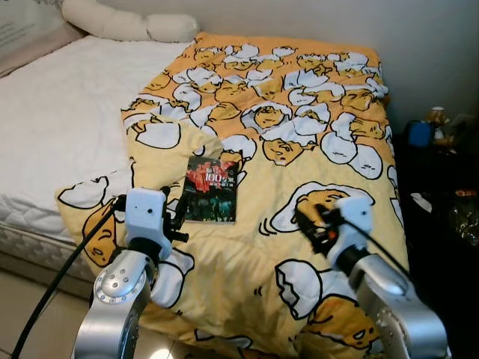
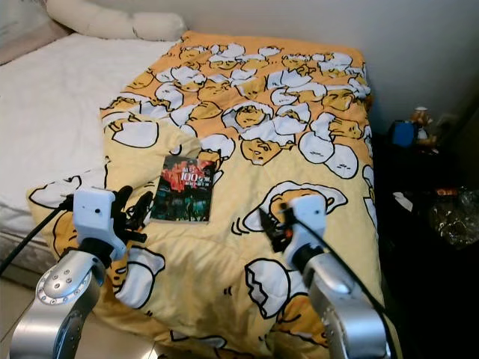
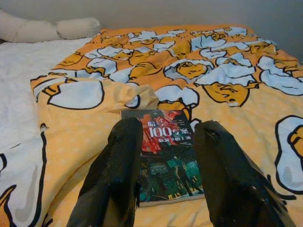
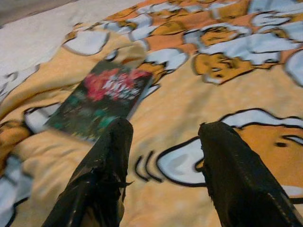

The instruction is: Clean up the room

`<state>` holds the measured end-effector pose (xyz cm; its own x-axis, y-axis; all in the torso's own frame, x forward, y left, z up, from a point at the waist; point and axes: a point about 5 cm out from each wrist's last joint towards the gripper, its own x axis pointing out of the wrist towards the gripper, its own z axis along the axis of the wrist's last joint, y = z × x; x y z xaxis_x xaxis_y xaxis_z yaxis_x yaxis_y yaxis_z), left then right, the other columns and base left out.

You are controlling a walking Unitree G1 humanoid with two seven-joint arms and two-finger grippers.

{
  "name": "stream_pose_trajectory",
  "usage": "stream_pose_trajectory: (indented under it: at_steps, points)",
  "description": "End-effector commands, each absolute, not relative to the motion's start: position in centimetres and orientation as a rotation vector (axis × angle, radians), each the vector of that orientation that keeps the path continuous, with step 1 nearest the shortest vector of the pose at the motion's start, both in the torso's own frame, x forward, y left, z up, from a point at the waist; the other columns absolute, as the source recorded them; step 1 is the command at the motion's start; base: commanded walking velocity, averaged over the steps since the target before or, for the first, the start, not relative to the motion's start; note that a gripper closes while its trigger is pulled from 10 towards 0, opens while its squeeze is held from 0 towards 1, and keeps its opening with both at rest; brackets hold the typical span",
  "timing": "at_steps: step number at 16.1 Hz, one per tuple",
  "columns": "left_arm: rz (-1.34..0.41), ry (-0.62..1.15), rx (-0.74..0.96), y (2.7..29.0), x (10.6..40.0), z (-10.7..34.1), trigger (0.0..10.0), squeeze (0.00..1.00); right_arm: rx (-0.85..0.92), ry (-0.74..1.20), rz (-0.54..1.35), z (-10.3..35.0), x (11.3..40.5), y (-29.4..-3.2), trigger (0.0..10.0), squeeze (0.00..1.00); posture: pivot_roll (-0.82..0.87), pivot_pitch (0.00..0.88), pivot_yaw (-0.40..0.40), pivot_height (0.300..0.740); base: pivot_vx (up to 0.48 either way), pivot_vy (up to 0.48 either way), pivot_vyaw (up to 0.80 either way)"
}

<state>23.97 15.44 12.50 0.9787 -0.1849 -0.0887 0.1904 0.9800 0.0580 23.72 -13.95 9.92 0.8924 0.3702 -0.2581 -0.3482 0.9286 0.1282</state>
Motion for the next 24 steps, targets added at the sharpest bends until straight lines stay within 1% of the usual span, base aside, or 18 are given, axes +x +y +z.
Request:
stream_pose_trajectory:
  at_steps: [1,5,8,10,18,21,22,23,24]
  points:
    - [-0.191,0.073,0.081,15.7,23.9,12.7,10.0,0.0,0.069,0.268,0.408,10.4,23.7,-13.4,10.0,0.0,-0.03,0.0,0.04,0.74,0.0,0.0,0.8]
    - [-0.213,0.058,0.063,15.7,23.6,13.0,10.0,0.0,0.079,0.281,0.472,10.2,23.0,-13.0,10.0,0.0,-0.02,0.0,0.045,0.74,0.0,0.0,0.8]
    - [-0.225,0.063,0.062,15.6,23.3,13.0,10.0,0.0,0.076,0.291,0.487,10.0,22.6,-13.0,10.0,0.0,-0.01,0.0,0.049,0.74,0.271,0.0,0.8]
    - [-0.233,0.068,0.067,15.6,23.2,12.9,10.0,0.0,0.102,0.291,0.467,9.9,22.7,-13.0,10.0,0.0,-0.01,0.0,0.053,0.74,0.27,0.0,0.0]
    - [-0.269,0.086,0.086,15.3,23.0,12.5,10.0,0.0,0.101,0.298,0.471,9.7,22.6,-13.0,10.0,0.0,0.0,0.0,0.055,0.74,0.0,0.0,0.0]
    - [-0.288,0.113,0.099,15.4,22.8,12.2,10.0,0.0,0.125,0.304,0.448,9.7,22.7,-13.3,10.0,0.0,0.0,0.0,0.053,0.74,0.0,0.0,0.0]
    - [-0.291,0.12,0.104,15.5,22.8,12.1,10.0,0.0,0.129,0.306,0.438,9.7,22.7,-13.4,10.0,0.02,0.0,0.0,0.053,0.74,0.0,0.0,0.0]
    - [-0.296,0.132,0.111,15.7,22.7,11.9,10.0,0.0,0.151,0.317,0.416,9.5,22.7,-13.6,10.0,1.0,0.0,0.0,0.056,0.74,0.0,0.0,0.0]
    - [-0.315,0.147,0.12,15.9,22.8,11.7,10.0,0.0,0.176,0.336,0.393,9.1,23.0,-13.7,10.0,1.0,-0.02,0.0,0.073,0.74,0.0,0.0,0.0]
